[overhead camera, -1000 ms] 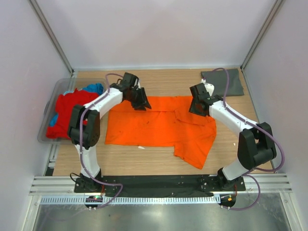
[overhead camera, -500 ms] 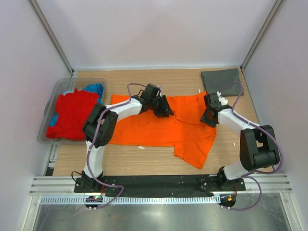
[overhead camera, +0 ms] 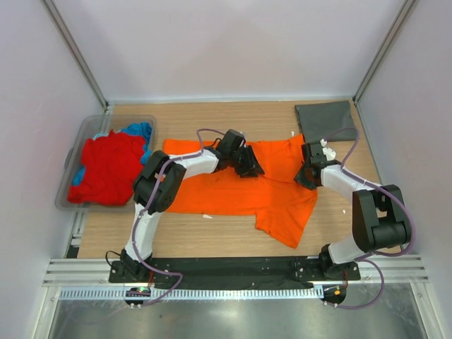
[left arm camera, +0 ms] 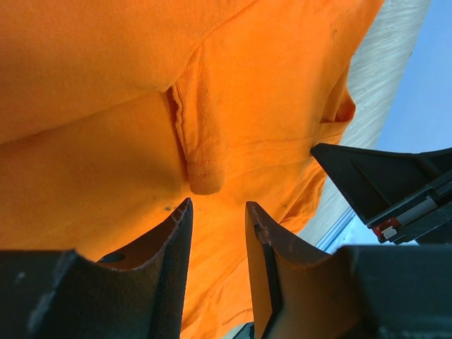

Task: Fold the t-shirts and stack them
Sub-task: Fold the tshirt

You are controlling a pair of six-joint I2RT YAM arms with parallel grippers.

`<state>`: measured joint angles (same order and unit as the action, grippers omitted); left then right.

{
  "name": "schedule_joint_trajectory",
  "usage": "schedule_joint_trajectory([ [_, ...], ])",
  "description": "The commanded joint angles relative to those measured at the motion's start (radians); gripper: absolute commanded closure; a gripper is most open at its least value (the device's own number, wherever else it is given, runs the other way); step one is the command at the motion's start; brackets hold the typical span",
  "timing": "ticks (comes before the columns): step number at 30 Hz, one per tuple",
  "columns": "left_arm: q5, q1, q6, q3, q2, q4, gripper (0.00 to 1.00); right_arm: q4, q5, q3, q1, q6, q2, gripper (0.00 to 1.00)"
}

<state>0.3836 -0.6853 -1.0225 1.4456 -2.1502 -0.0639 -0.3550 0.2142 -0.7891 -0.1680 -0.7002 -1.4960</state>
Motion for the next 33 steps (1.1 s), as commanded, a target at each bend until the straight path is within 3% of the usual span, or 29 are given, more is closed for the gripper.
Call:
schedule_joint_trajectory([
  [1,-0.022,-0.005,-0.016,0.047,-0.016,0.045,0.64,0.047,0.013,0.001,0.004,-0.024,0.017,0.67],
  [9,-0.015,-0.005,-0.014,0.062,-0.043,0.045,0.69,0.073,0.014,0.008,0.007,-0.056,0.008,0.75],
  [13,-0.009,-0.005,-0.016,0.065,-0.045,0.044,0.85,0.088,0.011,0.022,0.010,-0.073,0.019,0.89],
  [14,-0.009,-0.005,-0.011,0.067,-0.045,0.042,0.90,0.088,0.014,0.022,0.010,-0.073,0.026,0.97],
  [16,-0.009,-0.005,-0.004,0.081,-0.036,0.026,1.00,0.082,0.025,0.018,0.010,-0.071,0.048,0.99],
  [33,-0.075,-0.005,0.062,0.141,0.006,-0.154,1.00,0.044,-0.013,0.091,0.007,-0.171,0.273,0.99],
])
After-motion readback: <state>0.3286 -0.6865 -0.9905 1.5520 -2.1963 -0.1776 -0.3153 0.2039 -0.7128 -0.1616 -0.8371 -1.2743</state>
